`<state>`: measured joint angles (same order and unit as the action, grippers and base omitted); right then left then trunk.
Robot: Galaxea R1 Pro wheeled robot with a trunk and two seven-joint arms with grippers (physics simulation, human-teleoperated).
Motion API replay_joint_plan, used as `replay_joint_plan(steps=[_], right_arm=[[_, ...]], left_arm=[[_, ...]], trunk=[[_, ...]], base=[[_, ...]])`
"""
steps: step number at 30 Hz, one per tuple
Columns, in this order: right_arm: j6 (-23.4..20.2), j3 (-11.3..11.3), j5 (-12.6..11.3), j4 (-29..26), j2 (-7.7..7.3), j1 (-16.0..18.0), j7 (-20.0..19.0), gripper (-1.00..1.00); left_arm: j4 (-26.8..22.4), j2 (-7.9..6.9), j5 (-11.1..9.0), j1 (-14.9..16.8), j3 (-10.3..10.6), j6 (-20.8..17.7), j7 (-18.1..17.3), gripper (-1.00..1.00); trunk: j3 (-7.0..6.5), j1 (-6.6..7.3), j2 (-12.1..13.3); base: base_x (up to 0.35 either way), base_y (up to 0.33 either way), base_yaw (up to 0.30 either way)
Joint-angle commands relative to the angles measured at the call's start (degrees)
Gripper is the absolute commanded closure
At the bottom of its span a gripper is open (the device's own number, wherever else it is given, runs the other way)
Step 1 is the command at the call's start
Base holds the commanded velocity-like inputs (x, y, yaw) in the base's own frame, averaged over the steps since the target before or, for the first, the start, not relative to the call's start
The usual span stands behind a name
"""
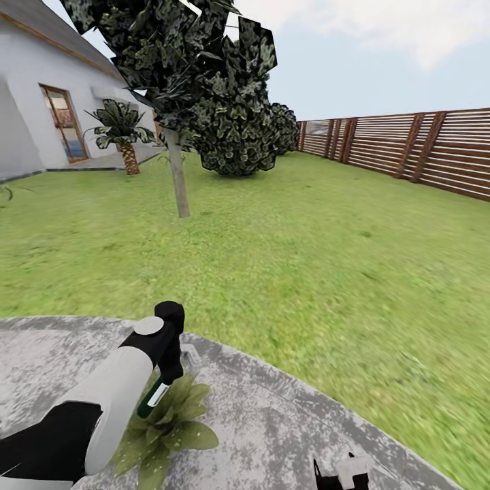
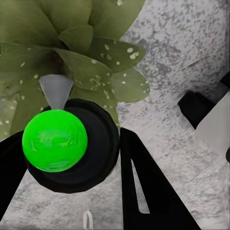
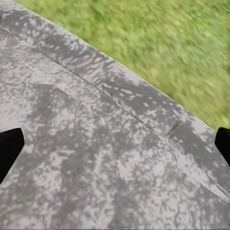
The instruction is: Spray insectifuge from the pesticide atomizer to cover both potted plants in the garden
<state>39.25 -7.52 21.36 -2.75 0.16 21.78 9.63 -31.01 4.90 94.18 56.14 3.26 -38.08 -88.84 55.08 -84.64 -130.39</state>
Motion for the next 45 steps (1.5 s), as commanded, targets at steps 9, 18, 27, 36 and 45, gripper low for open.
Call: replay_joint_plan(steps=[9,18,27,36,45], right_arm=[[0.12,-0.46,0.77,0.02,-0.09,0.02,0.07,-1.00],[0.50,-0.75,0.49,0.71,-0.20,-0.10,-0.46,-1.00],[0.47,-0.75,0.55,0.64,-0.32,-0.22,-0.54,-1.00],[0.42,-0.75,0.53,0.72,-0.37,-0.36,-0.40,-1.00],[0.39,-0.75,0.59,0.73,-0.34,-0.42,-0.40,-1.00]], left_arm=[[0.45,0.02,0.35,-0.55,-0.05,-0.45,-1.05,1.00],[-0.02,-0.26,1.27,0.32,0.89,-1.62,-1.16,1.00],[-2.92,-0.20,3.68,3.25,1.66,-3.57,-1.16,1.00],[-2.97,-0.23,5.77,3.20,2.40,-3.36,-1.16,1.00],[-3.00,-0.33,5.70,1.27,2.80,-3.44,-1.16,1.00]], trunk=[[0.06,0.00,-0.02],[0.06,0.00,-0.02],[0.06,0.00,-0.02],[0.06,0.00,-0.02],[0.06,0.00,-0.02]], base=[[0.079,-0.064,0.074],[0.001,-0.001,0.001],[0.000,0.000,0.000],[0.029,0.000,0.000],[0.013,0.000,0.000]])
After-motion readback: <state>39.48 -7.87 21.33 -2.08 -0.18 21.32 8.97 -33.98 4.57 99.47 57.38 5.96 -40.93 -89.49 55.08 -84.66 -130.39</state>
